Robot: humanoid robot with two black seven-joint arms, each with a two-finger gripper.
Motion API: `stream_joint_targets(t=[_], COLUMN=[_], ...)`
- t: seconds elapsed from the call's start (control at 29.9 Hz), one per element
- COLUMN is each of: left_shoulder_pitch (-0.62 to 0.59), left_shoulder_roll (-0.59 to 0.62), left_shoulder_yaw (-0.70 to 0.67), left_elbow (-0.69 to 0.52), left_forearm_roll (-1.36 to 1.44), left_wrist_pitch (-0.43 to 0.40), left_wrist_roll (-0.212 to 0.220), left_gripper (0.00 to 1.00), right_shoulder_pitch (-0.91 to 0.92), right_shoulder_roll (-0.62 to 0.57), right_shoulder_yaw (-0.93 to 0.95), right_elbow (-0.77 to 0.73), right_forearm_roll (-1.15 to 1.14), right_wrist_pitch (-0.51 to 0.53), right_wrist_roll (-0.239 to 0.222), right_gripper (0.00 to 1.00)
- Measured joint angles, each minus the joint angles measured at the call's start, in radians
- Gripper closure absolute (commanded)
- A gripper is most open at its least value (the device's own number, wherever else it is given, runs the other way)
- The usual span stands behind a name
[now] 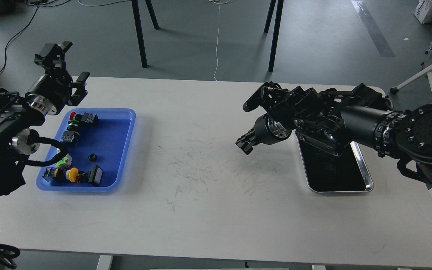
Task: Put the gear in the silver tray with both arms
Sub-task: 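Lift the right gripper with the gear toward the silver tray, then lower the held gear into the silver tray and open the right gripper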
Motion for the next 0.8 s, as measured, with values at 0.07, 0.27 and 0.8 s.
stream_joint_targets(t=[0.07,0.27,0.8], left_shoulder_pitch=[0.001,0.005,0.018], left_shoulder_roll=[-0.001,-0.006,-0.015], left_shoulder_yaw=[0.0,0.0,0.0], left_elbow=[0.0,0.0,0.0], left_forearm_roll=[0.0,0.0,0.0], left_wrist_pitch=[0.0,0.0,0.0], left_wrist_roll=[0.0,0.0,0.0], left_gripper=[0.01,0.01,0.01], right_shoulder_pitch=[0.01,0.013,-0.045], right_shoulder_roll=[0.0,-0.107,-0.329], right_shoulder_yaw=[0.002,-0.005,-0.008], right_elbow=[0.007,0.014,0.053], right_forearm_roll=[0.001,0.001,-0.005], right_wrist_pitch=[0.0,0.0,-0.004], right_wrist_roll=[0.005,0.028,0.035], right_gripper=[0.99,0.99,0.99])
